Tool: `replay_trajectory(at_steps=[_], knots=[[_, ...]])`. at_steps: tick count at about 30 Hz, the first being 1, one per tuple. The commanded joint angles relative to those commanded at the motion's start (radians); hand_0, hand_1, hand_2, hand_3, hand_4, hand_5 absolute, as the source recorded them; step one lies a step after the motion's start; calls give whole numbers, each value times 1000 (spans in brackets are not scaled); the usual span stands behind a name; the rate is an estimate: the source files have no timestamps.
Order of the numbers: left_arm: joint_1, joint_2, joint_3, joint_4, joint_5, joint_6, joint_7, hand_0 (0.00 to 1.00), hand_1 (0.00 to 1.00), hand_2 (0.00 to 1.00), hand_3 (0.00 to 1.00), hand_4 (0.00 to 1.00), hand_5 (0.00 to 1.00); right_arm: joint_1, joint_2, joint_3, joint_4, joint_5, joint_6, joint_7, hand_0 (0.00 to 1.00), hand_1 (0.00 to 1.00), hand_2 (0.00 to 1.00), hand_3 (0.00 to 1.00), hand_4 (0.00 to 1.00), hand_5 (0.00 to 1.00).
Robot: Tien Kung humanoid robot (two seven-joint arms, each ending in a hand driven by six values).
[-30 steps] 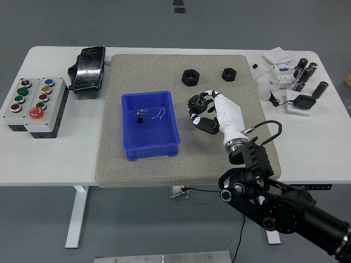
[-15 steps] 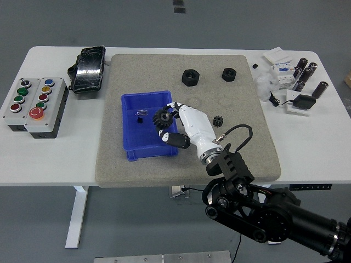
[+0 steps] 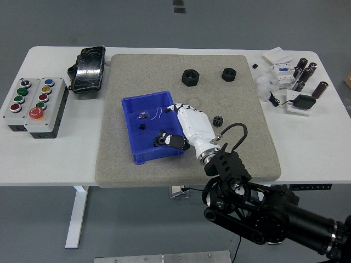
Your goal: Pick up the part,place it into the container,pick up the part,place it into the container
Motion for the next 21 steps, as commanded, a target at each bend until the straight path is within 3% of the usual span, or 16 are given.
replay_trajectory(at_steps=[4,9,13,21], knots=[[1,-1,0,0,0,-1,1,624,524,500,633,700,596,-6,-6,66,-13,-33,-24,-19,719,847,847,801,769,303],[2,-1,0,0,-1,-1,1,624,523,500,632,699,595,6,-32,146,-94,-37,4,-50,685,827,843,804,783,315],[0,-1,1,0,-3,0,1,624,523,500,632,699,595,22,-44,152,-170,6,32,-46,685,827,843,804,783,315],[-4,-3,4,0,-3,-2,-1,623,523,500,633,698,598,43,-30,116,-305,73,66,-23,647,791,828,805,785,326]])
